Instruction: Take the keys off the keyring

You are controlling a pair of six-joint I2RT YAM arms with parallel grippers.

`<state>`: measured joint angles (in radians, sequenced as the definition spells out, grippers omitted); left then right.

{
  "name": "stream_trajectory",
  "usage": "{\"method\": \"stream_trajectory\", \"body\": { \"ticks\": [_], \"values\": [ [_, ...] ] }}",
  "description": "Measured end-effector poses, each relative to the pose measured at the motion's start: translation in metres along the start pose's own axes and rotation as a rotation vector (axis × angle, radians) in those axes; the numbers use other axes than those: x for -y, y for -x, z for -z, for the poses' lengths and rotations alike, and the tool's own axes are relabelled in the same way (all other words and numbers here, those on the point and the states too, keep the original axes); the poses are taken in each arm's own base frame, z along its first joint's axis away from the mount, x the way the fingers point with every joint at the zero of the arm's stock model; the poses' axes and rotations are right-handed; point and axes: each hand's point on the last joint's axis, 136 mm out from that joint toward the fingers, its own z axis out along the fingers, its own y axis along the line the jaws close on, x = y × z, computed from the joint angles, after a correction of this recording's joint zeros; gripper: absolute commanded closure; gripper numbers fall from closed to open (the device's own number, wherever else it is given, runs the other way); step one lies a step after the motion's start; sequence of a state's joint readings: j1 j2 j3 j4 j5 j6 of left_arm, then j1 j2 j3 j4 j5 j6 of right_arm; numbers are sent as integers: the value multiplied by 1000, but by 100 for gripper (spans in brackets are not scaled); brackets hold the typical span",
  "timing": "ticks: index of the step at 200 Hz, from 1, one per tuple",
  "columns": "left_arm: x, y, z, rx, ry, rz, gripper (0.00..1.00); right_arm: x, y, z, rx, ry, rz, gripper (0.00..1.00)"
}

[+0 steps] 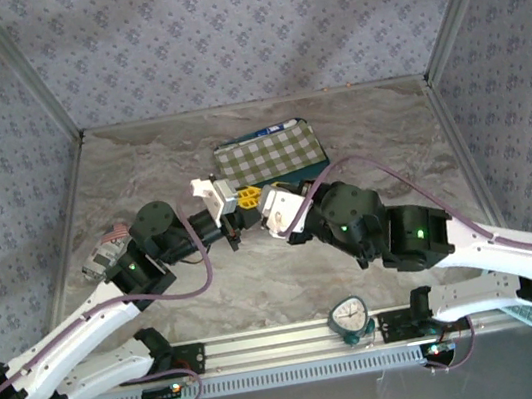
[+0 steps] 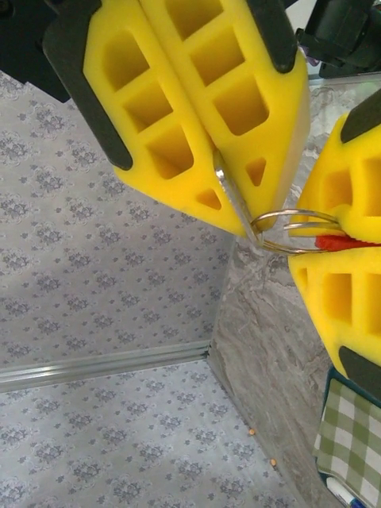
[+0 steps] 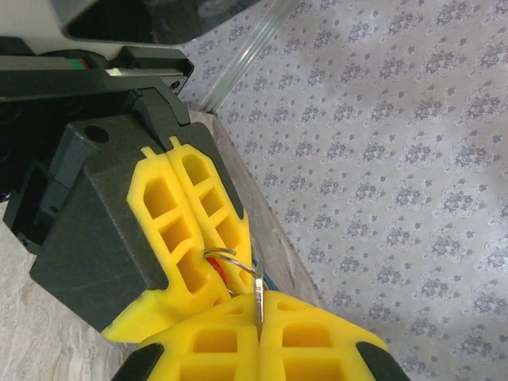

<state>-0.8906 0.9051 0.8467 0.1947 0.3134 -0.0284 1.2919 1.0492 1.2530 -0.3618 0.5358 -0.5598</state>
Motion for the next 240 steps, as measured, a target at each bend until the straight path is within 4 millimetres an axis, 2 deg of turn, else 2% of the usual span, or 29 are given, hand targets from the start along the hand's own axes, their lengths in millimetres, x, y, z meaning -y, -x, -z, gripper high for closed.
{"method": "stream_trajectory", "body": {
  "ticks": [79,181,240],
  "values": [
    [5,-5,0,-23,-26,7,100,-17,-7,13,14,41,87,100],
    [4,-21,2,-85,-27,29,100,-33,-15,3,-53,67,184,100],
    [6,-16,7,-72,-28,24,100,-36,-8,4,-56,79,198,100]
  ]
}}
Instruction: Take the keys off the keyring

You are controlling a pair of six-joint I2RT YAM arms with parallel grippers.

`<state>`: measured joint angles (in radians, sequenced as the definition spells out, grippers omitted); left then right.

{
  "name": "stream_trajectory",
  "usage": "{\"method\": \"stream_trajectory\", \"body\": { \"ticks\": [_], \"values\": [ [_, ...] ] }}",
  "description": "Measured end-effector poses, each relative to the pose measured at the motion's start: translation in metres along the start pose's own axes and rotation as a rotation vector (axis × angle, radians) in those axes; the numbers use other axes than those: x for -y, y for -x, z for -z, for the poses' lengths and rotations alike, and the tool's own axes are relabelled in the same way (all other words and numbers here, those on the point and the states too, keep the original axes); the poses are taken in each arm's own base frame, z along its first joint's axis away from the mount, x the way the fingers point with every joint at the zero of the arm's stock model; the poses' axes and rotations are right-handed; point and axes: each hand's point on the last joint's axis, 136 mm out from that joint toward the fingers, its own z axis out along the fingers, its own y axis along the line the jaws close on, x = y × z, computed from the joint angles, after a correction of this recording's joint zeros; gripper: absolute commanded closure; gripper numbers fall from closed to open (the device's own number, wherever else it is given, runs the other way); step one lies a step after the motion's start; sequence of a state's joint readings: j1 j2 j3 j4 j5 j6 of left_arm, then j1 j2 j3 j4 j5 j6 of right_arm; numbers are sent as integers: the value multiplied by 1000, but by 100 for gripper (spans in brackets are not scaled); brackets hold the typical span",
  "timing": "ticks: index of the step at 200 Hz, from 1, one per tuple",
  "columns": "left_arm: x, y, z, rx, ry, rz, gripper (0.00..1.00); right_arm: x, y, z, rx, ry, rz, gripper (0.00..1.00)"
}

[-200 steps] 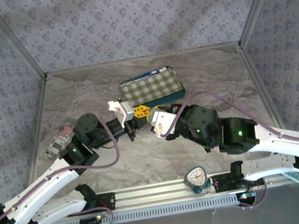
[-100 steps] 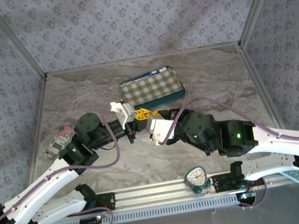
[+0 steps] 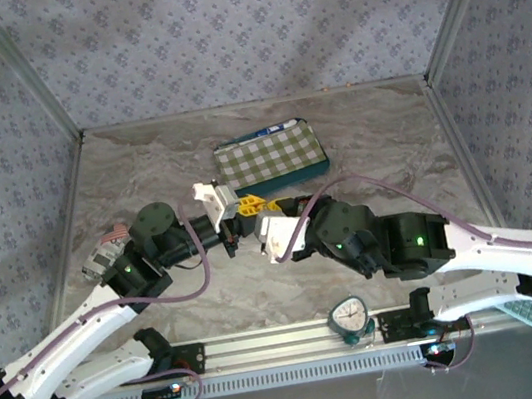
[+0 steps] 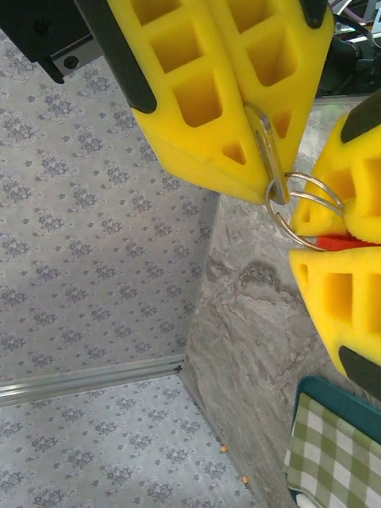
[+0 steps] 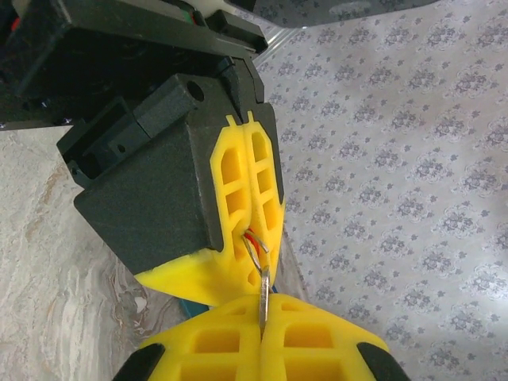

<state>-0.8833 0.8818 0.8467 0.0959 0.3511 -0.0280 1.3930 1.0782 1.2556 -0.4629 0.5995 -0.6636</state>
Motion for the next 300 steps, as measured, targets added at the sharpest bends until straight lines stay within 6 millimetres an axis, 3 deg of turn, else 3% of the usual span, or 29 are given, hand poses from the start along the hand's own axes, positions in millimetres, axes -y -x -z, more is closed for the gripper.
{"method": "stream_trajectory", "body": {
  "ticks": [199,260,300],
  "values": [
    [-7,-20,7,-71,37,27,100,-17,3,-23,-11,6,-15,100],
    [-20,-78,10,-271,102,96,100,-54,-30,-49,-149,-57,151,100],
    [-15,-81,10,-276,80,122,100,-56,-31,-44,-140,-52,240,100]
  ]
}}
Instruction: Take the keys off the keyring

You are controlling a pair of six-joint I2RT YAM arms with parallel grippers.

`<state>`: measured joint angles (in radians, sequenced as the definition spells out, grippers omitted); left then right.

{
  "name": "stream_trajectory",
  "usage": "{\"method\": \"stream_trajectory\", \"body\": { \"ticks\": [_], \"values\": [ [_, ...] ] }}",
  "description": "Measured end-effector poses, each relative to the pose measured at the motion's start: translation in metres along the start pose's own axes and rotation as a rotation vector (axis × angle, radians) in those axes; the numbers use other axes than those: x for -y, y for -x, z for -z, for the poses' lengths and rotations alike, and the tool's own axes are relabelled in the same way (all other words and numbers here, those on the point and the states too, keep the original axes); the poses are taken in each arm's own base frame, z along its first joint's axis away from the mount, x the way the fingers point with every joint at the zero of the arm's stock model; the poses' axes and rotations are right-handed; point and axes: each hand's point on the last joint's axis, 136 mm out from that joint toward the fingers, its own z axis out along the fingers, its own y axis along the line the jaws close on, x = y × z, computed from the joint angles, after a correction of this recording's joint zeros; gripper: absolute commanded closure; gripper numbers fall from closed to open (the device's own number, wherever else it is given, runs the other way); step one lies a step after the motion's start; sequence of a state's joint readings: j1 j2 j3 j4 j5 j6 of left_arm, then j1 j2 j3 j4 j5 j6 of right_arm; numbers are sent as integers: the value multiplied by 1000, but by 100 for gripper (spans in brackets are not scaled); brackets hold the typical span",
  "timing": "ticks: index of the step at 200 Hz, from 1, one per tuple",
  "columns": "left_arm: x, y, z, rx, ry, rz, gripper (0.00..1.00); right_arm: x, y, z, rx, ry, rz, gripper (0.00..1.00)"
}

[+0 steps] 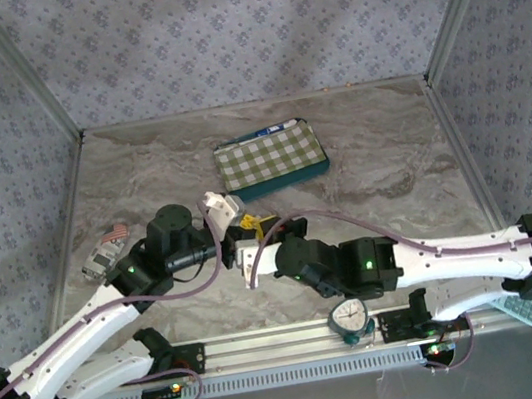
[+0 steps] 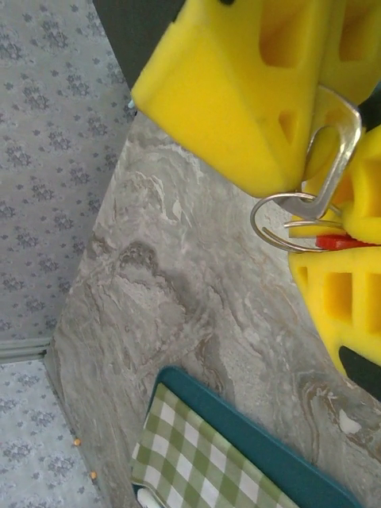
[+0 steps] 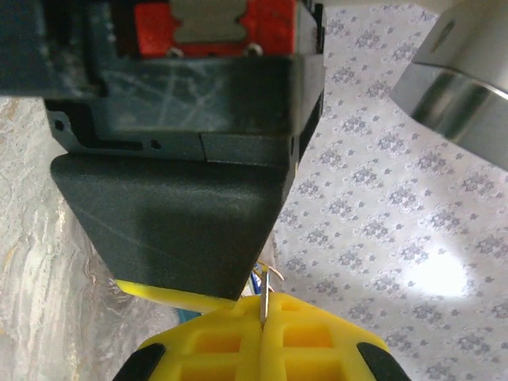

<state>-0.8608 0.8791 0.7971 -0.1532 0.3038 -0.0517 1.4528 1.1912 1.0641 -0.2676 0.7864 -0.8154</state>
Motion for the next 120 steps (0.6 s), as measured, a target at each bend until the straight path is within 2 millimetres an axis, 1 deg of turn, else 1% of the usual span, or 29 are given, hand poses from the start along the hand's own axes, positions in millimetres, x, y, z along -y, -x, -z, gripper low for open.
{"method": "stream_trajectory", "body": {
  "ticks": [34,45,56,70,83,100,120],
  "values": [
    [4,3,0,13,-16,9,100,3,1,2,12,-15,51,100],
    [3,3,0,12,-15,15,93,4,2,2,13,-19,54,100],
    [3,4,-2,14,-16,16,89,5,2,2,13,-22,54,100],
    [2,4,-2,15,-12,23,82,6,0,1,8,-26,50,100],
    [-4,5,-3,20,11,31,72,9,-1,-1,8,-29,40,100],
    [-14,9,-3,36,56,45,62,17,-3,-5,9,-30,14,100],
    [-27,21,-1,88,116,46,51,32,-5,-10,25,-36,-49,100]
  ]
}}
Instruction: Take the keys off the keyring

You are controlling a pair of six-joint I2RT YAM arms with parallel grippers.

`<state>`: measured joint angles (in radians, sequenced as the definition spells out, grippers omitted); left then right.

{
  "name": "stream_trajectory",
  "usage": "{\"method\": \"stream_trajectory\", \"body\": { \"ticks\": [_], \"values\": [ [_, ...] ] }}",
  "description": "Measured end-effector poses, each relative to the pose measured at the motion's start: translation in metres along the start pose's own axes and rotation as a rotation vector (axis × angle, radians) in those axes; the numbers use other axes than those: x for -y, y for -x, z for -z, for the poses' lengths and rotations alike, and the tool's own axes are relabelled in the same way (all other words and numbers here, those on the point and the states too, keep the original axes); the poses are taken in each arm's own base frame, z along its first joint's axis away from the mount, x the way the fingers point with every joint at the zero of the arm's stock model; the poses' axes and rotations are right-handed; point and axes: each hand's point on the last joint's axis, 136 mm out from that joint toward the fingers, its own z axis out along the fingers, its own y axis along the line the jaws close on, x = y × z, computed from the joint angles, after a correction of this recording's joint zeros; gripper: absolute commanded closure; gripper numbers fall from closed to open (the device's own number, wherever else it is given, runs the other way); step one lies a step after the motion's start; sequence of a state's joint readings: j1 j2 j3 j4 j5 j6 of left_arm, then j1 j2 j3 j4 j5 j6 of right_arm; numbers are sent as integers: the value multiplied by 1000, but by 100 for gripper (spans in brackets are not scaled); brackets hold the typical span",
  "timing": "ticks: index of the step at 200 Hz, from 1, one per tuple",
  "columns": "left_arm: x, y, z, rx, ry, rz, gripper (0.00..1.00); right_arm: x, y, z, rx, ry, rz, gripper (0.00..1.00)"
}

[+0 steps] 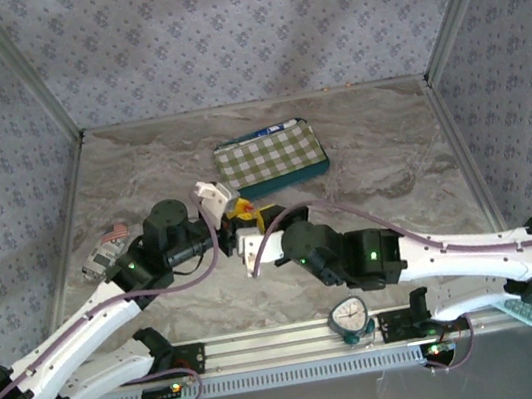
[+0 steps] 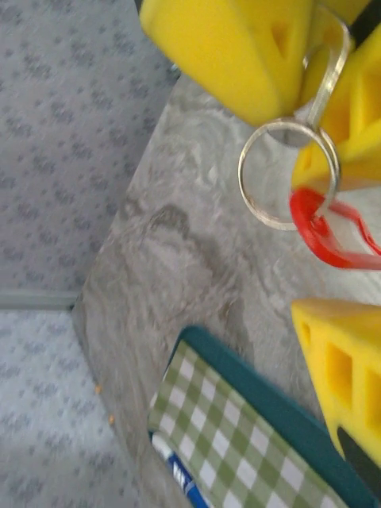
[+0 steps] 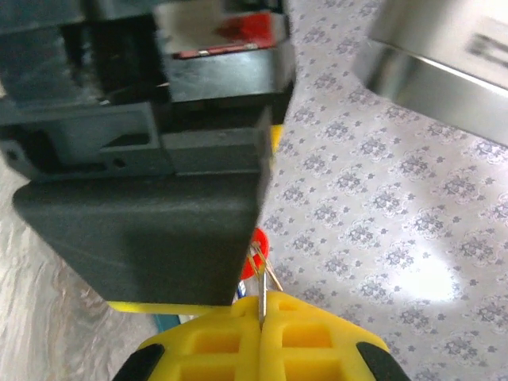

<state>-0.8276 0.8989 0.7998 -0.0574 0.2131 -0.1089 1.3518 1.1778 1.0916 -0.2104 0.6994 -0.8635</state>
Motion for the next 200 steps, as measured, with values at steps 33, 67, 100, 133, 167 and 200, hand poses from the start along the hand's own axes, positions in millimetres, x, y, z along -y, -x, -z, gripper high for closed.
{"method": "stream_trajectory", "body": {
  "ticks": [33,67,100,133,167,200],
  "values": [
    [-13,24,3,95,73,-1,39,25,1,-5,46,-14,-123,100],
    [-18,41,12,168,110,-5,30,43,7,-2,130,-10,-239,100],
    [-12,50,22,203,93,-15,26,58,9,-1,186,-22,-320,100],
    [31,55,30,223,-91,-52,25,75,-8,-11,158,-71,-396,100],
    [39,56,35,227,-132,-60,24,85,-14,-13,169,-82,-454,100],
    [33,53,39,199,-107,-51,23,98,-28,-8,212,-48,-549,100]
  ]
}}
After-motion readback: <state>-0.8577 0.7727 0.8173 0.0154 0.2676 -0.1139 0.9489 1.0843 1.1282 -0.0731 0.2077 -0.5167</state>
